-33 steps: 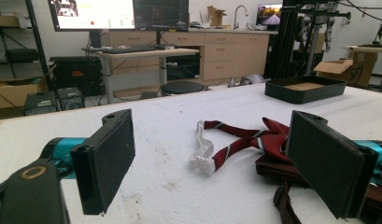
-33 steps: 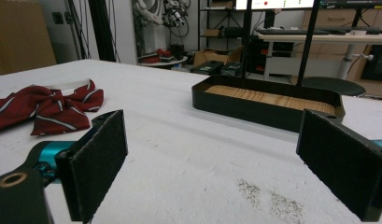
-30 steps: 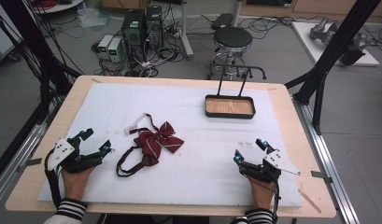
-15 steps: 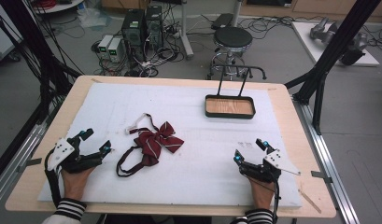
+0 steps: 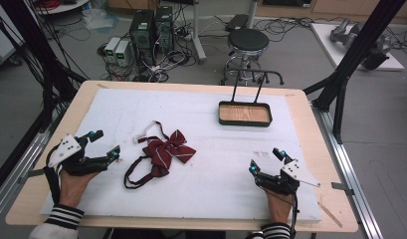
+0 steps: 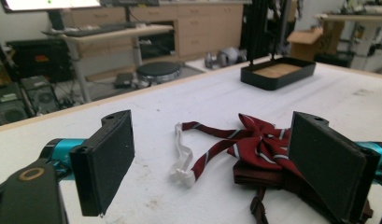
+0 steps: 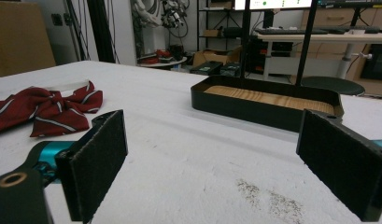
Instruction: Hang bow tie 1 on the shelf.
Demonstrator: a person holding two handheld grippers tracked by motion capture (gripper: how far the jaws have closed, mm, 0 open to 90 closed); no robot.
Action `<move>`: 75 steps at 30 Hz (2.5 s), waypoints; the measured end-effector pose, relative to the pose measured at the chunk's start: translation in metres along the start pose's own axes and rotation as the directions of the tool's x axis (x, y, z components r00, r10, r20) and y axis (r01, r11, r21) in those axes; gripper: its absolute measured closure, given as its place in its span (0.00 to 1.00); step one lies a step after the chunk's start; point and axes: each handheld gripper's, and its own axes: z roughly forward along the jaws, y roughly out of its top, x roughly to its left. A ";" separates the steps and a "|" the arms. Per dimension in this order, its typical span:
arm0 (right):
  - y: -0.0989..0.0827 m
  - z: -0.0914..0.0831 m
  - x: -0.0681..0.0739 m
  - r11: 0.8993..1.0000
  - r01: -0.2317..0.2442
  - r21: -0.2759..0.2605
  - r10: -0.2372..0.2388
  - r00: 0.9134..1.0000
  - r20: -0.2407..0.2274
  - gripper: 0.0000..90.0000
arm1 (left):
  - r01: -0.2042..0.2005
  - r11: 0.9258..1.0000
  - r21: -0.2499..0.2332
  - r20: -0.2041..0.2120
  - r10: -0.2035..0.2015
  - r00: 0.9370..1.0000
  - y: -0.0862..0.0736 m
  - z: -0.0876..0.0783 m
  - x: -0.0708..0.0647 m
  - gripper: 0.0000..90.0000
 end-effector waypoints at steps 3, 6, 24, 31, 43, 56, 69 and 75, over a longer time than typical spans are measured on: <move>0.000 0.000 0.000 1.000 0.003 -0.004 -0.003 1.000 0.001 0.09 | -0.021 0.998 0.055 0.035 0.019 0.999 0.012 0.008 0.001 0.17; 0.000 0.000 0.000 1.000 -0.006 -0.003 0.006 1.000 0.003 0.09 | -0.041 0.994 0.097 0.064 0.035 0.997 0.023 0.016 0.000 0.17; 0.000 0.000 0.000 1.000 0.000 -0.004 0.000 1.000 -0.003 0.09 | -0.142 0.928 0.345 0.215 0.069 0.974 0.055 0.068 -0.015 0.17; 0.000 -0.001 0.000 1.000 0.000 -0.005 0.000 1.000 -0.002 0.09 | -0.188 0.883 0.430 0.263 0.077 0.962 0.059 0.093 -0.023 0.17; 0.000 -0.001 0.000 1.000 0.001 -0.009 -0.001 1.000 -0.003 0.09 | -0.231 0.789 0.570 0.311 0.054 0.949 0.051 0.129 -0.034 0.18; -0.001 -0.001 0.000 1.000 -0.005 -0.016 0.005 1.000 -0.004 0.09 | -0.241 0.699 0.674 0.312 0.027 0.950 0.046 0.156 -0.041 0.19; -0.001 -0.002 -0.001 1.000 -0.011 -0.022 0.011 1.000 -0.004 0.09 | -0.270 0.614 0.742 0.313 0.038 0.949 0.032 0.176 -0.047 0.22; -0.001 -0.002 -0.001 1.000 -0.014 -0.023 0.014 1.000 -0.004 0.09 | -0.268 0.584 0.766 0.310 0.029 0.950 0.029 0.178 -0.046 0.27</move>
